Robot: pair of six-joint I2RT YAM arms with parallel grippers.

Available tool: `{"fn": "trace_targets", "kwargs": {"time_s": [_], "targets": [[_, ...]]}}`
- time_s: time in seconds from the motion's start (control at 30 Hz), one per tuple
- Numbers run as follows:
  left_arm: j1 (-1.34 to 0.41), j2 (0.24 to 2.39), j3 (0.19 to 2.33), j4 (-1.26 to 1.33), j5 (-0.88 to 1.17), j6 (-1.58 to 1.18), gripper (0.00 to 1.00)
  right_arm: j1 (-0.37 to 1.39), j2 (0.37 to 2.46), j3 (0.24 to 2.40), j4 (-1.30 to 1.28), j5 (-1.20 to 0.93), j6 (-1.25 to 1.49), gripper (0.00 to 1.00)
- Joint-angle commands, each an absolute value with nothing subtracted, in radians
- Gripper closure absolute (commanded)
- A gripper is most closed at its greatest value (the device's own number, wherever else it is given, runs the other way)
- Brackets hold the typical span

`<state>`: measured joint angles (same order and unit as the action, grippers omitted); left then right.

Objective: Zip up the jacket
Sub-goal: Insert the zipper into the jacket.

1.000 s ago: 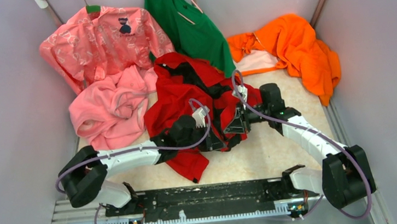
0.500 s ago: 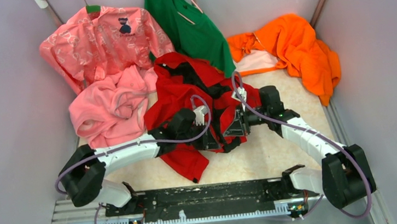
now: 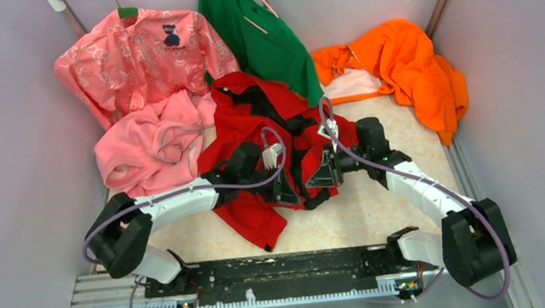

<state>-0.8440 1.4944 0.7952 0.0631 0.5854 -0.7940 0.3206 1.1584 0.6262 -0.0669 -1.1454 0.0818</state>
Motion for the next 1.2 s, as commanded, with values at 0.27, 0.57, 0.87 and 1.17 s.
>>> {"fn": "trace_targets", "kwargs": {"time_s": [0.27, 0.57, 0.87, 1.17], "targets": [[-0.821, 1.614, 0.881, -0.238, 0.638, -0.58, 1.0, 0.327, 1.15, 0.622, 0.106, -1.247, 0.156, 1.0], [-0.82, 1.619, 0.887, -0.212, 0.631, -0.573, 1.0, 0.327, 1.171, 0.616, 0.099, -1.203, 0.151, 1.0], [-0.815, 1.506, 0.812, -0.109, 0.612, -0.632, 0.7, 0.327, 1.183, 0.615, 0.104, -1.203, 0.158, 1.0], [-0.815, 1.391, 0.755, -0.076, 0.58, -0.636, 0.54, 0.327, 1.184, 0.615, 0.106, -1.201, 0.161, 1.0]]}}
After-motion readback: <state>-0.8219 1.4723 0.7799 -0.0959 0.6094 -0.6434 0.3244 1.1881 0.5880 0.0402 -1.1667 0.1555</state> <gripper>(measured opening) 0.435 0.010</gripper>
